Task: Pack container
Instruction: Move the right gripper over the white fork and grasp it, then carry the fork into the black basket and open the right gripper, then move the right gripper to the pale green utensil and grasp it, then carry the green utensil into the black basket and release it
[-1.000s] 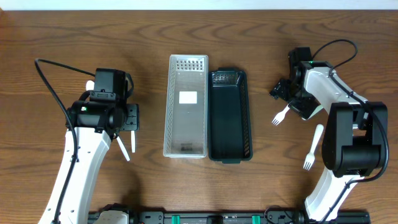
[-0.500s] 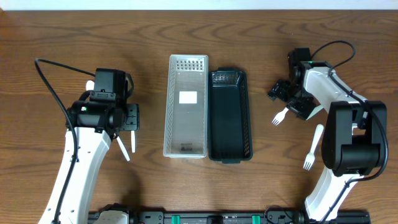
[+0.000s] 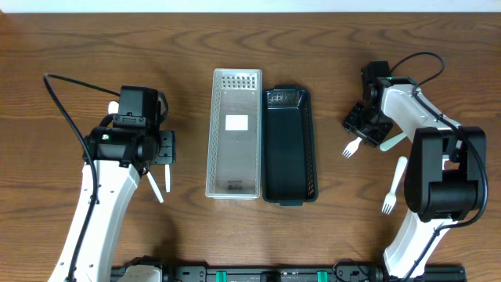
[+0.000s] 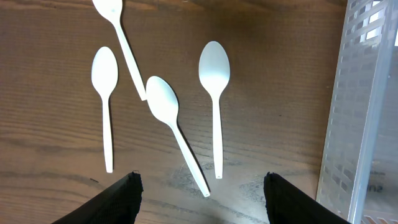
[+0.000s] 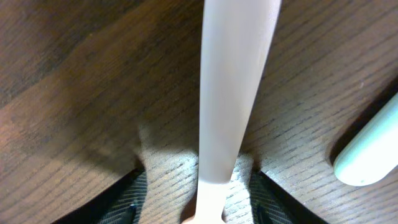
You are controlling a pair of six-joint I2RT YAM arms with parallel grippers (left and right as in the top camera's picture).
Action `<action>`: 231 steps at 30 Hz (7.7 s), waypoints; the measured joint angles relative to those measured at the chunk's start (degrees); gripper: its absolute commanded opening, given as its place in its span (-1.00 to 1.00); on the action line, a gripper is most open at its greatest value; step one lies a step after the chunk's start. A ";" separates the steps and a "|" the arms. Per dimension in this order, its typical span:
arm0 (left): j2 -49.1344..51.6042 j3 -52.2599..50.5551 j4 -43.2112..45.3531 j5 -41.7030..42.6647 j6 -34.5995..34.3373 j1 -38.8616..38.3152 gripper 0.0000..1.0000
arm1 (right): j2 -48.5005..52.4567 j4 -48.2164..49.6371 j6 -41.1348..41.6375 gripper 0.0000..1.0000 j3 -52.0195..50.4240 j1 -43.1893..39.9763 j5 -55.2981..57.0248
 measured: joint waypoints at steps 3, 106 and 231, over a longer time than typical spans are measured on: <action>0.00 0.00 0.00 -0.02 0.00 0.02 0.31 | 0.00 0.00 0.02 -0.10 0.00 0.07 0.00; 0.04 0.00 -0.55 -0.02 0.00 0.00 0.32 | 2.84 -6.12 -7.06 0.68 17.68 -15.87 7.54; 0.04 0.00 -0.87 0.00 0.00 0.02 0.32 | -5.97 -11.04 -2.99 -0.12 8.44 33.83 2.93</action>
